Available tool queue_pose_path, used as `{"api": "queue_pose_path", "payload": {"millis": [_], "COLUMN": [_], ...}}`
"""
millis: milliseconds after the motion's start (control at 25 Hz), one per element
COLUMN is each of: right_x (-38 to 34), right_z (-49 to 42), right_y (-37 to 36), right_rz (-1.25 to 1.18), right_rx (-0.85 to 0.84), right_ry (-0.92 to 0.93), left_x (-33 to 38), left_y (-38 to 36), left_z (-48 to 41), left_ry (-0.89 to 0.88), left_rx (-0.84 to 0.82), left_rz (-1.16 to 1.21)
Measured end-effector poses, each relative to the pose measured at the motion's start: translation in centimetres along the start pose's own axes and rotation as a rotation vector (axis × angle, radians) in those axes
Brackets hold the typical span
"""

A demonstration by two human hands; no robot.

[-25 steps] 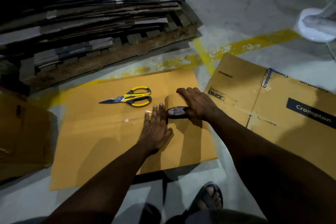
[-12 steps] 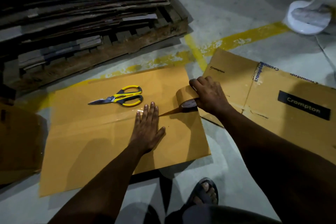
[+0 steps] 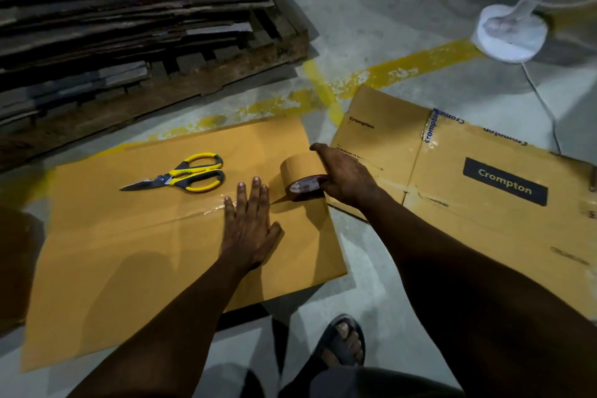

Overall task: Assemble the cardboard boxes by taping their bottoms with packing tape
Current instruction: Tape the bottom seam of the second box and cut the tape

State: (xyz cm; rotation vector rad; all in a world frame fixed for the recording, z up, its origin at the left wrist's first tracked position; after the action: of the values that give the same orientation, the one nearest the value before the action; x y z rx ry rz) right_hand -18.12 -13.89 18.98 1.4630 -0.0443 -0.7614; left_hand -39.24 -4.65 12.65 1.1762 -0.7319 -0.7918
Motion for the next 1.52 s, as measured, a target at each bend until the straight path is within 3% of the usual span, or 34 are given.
{"api": "queue_pose_path", "payload": {"millis": [160, 240, 400, 1000, 1120, 1240, 1400, 1520], "right_x": [0.4, 2.1, 4.9, 5.6, 5.6, 3.5, -2.5, -9.5], "right_z": [0.4, 1.3, 2.5, 1.4, 0.6, 0.0, -1.4, -3.9], "right_y": [0.8, 1.0, -0.5, -3.4, -3.4, -2.9, -3.4, -5.4], "right_rz": [0.111, 0.164, 0.273, 0.019, 0.168, 0.342, 0.44, 0.413], "right_rx": [0.209, 0.289, 0.206, 0.082, -0.045, -0.11, -0.126, -0.165], "right_ry": [-0.007, -0.103, -0.249, -0.415, -0.34, -0.136, 0.068, 0.173], "left_x": [-0.1, -0.2, -0.2, -0.4, -0.3, -0.4, -1.5, -6.2], "left_y": [0.1, 0.1, 0.2, -0.1, -0.1, -0.1, 0.1, 0.0], "left_z": [0.0, 0.0, 0.0, -0.1, 0.0, 0.0, 0.6, 3.7], "left_ry": [0.012, 0.009, 0.01, -0.02, -0.037, -0.057, -0.08, -0.055], "left_rx": [-0.02, -0.027, -0.033, 0.007, 0.033, 0.045, -0.008, -0.03], "left_rz": [0.007, 0.011, 0.017, 0.02, 0.008, 0.023, 0.007, -0.028]}}
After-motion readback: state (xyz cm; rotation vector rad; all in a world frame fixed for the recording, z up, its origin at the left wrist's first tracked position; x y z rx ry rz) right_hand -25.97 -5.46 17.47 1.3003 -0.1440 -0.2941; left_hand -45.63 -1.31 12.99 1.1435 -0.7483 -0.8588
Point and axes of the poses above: each hand's wrist, its own z-axis away from the middle knuckle, its own y-axis out of the back of the hand, x = y × z, the point moved 3 cm from there along -z, towards the middle knuckle, and after that the axes turned 3 degrees about -y, right-handed, at the moved point
